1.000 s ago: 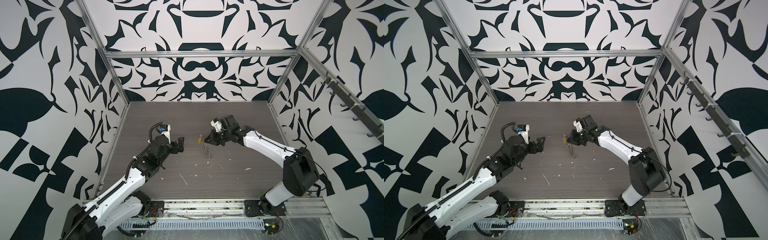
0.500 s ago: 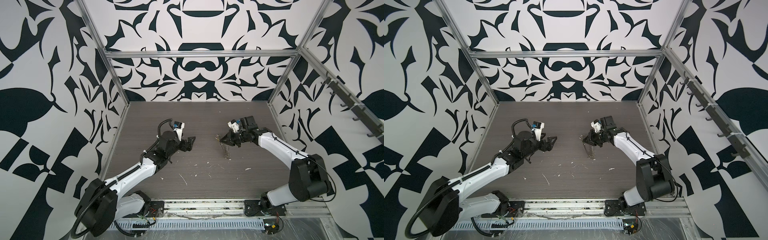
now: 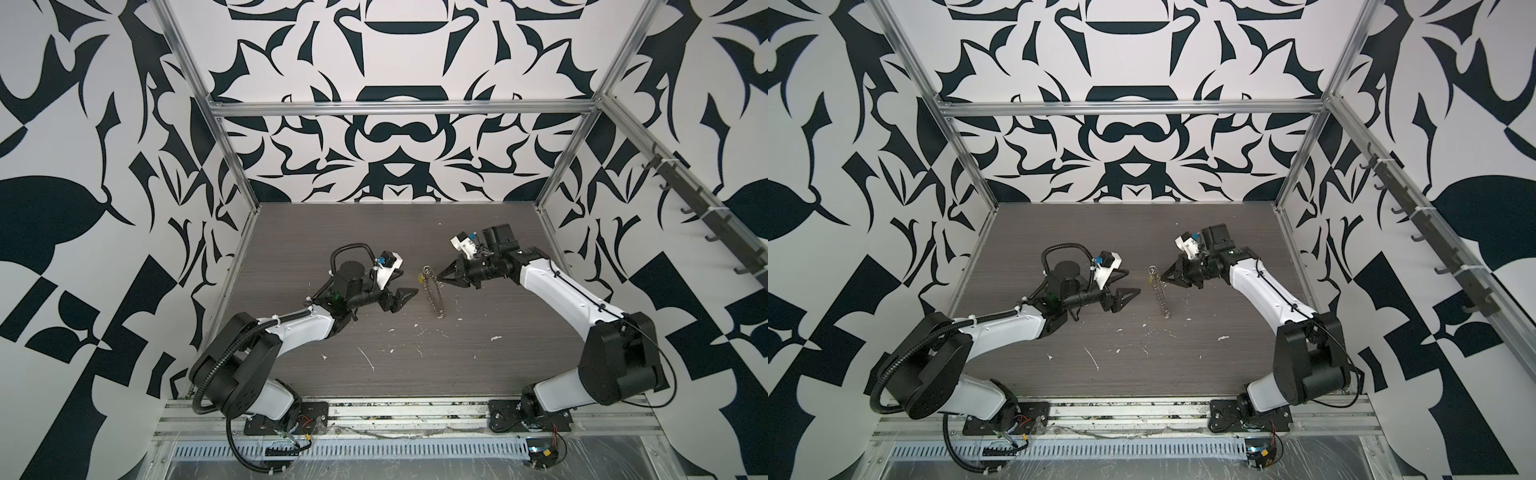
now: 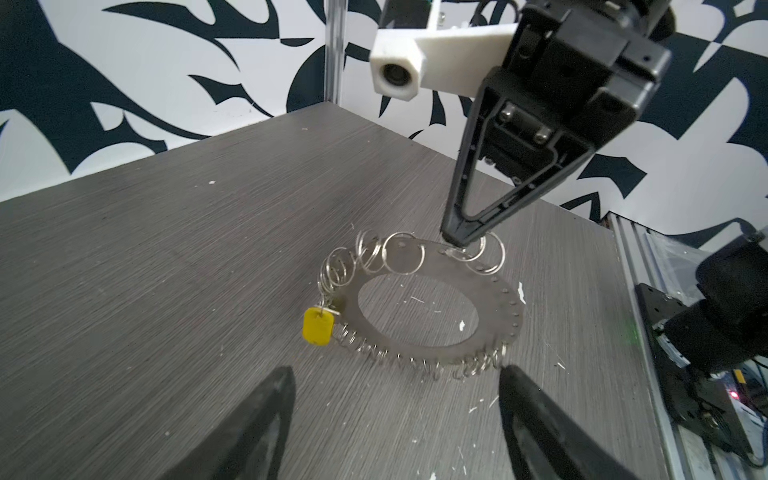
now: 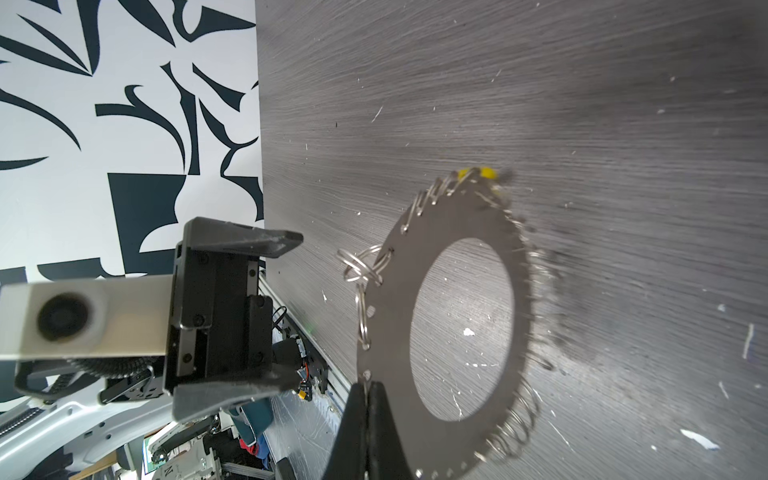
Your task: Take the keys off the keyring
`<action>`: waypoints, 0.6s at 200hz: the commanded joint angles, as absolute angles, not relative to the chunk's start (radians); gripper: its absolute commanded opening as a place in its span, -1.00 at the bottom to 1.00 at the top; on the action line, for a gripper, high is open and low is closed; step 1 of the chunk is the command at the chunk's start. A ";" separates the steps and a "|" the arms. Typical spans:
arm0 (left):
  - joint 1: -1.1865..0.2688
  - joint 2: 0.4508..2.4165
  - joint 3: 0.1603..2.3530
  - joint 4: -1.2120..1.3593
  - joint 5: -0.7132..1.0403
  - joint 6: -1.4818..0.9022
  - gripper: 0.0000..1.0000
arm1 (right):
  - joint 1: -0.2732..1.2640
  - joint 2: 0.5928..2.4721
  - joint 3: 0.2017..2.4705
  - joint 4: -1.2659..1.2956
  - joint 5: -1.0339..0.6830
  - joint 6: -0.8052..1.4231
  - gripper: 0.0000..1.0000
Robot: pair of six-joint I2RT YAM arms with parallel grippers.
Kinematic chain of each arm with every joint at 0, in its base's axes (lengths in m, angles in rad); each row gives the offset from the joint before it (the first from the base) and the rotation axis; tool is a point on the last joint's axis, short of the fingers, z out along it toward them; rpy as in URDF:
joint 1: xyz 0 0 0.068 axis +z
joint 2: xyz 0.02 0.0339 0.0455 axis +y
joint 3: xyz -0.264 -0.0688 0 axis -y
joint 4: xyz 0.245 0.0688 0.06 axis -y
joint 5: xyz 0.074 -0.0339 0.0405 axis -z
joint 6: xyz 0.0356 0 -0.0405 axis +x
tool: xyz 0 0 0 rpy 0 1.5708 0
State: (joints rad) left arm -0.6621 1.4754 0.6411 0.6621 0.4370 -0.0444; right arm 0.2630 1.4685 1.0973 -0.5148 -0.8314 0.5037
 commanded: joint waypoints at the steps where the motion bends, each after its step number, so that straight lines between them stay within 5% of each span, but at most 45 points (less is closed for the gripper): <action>1: -0.673 1.485 0.707 0.652 0.482 -0.002 0.64 | 0.258 1.406 1.132 -0.490 -0.822 0.511 -1.00; 120: -0.854 1.507 0.910 0.309 0.219 -0.101 0.68 | 0.259 1.244 1.020 -0.133 -0.591 0.914 -1.00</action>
State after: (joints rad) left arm -0.8368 1.4914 0.8619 0.3656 0.3080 -0.0818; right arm 0.2630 1.2881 1.0294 -0.2562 -0.6460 0.8379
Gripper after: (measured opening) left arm 0.841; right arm 0.042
